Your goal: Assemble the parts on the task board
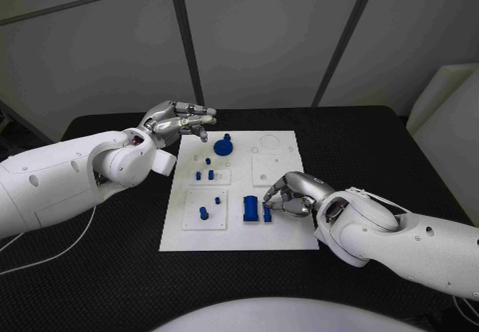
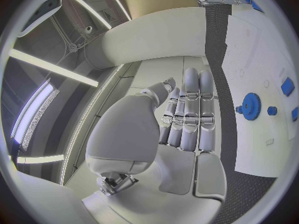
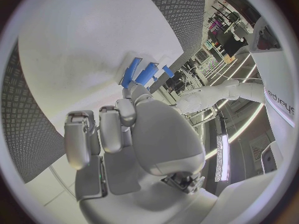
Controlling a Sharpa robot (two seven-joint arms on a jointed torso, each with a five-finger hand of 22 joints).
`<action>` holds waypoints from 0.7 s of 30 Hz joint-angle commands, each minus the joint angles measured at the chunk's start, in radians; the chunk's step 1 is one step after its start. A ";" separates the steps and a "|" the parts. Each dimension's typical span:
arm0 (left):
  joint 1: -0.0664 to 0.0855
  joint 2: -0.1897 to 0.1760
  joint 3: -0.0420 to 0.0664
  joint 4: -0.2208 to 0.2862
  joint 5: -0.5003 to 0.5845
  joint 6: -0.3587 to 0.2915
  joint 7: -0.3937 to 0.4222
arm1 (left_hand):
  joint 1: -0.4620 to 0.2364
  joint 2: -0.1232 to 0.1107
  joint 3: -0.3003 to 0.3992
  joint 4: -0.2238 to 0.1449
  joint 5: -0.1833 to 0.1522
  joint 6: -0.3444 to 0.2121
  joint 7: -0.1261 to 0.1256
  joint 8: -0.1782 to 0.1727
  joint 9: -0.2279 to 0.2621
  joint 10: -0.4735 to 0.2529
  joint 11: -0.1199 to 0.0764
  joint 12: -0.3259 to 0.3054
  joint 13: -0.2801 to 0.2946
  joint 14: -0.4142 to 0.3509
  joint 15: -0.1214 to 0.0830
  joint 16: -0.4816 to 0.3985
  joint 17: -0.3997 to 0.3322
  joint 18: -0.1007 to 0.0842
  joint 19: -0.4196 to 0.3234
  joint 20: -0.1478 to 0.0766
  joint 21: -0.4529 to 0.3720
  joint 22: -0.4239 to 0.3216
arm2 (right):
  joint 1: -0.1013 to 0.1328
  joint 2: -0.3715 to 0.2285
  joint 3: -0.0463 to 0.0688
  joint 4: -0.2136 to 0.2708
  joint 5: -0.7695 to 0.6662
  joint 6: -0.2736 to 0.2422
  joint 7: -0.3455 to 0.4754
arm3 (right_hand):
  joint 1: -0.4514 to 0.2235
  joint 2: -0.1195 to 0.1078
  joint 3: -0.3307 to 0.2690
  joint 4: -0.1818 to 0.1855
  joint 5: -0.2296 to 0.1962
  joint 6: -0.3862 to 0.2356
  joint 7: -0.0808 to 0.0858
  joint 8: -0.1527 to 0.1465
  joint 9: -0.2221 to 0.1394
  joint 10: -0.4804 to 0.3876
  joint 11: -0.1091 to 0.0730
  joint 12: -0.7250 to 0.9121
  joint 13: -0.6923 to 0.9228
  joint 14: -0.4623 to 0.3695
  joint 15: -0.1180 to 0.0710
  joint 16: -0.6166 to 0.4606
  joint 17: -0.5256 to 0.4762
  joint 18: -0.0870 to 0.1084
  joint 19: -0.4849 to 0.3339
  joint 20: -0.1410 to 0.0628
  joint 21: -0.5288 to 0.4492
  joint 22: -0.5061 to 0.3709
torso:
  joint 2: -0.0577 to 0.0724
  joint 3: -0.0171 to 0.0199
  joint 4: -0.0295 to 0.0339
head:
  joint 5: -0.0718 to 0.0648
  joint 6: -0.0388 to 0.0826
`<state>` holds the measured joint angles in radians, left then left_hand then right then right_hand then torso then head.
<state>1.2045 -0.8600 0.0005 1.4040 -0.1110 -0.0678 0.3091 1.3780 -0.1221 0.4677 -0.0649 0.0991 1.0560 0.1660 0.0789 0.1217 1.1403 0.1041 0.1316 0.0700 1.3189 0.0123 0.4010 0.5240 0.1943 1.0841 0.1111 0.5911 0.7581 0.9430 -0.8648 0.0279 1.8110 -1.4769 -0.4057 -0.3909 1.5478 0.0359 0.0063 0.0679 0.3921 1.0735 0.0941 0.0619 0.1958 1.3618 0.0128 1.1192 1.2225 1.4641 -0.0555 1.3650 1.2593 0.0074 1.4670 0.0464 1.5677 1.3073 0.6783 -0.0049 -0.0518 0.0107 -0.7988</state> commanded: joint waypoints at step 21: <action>0.001 0.003 0.000 -0.002 0.004 0.011 -0.007 | -0.002 0.009 -0.005 -0.002 0.004 -0.001 0.004 -0.004 -0.002 -0.009 0.000 0.003 0.000 0.003 0.002 -0.007 0.001 -0.011 0.000 0.003 -0.005 -0.002 | -0.003 0.024 -0.001 -0.037 -0.100 -0.023 -0.007 | -0.025 -0.055 0.076 -0.048 -0.116 0.006 0.006 0.001 -0.059 0.008 0.000 0.000 -0.002 0.044 -0.006 0.002 -0.001 -0.007 0.104 0.001 0.003 0.264 | 0.001 0.0007 0.0003 | 0.007 -0.009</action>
<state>1.2043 -0.8587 -0.0004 1.4020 -0.1110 -0.0675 0.3024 1.3780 -0.1221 0.4677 -0.0649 0.0991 1.0560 0.1660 0.0789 0.1208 1.1404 0.1041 0.1316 0.0700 1.3189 0.0123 0.3973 0.5240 0.1943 1.0841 0.1111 0.5911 0.7574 0.9394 -0.8417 0.0271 1.7741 -1.5425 -0.4205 -0.4024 1.5118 0.0011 0.0778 0.0211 0.2820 1.0818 0.0928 0.0619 0.1382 1.3654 0.0091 1.1171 1.2187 1.4669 -0.0595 1.3650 1.2601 0.0075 1.4670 0.0464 1.5677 1.3073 0.6792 -0.0042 -0.0521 0.0175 -0.8055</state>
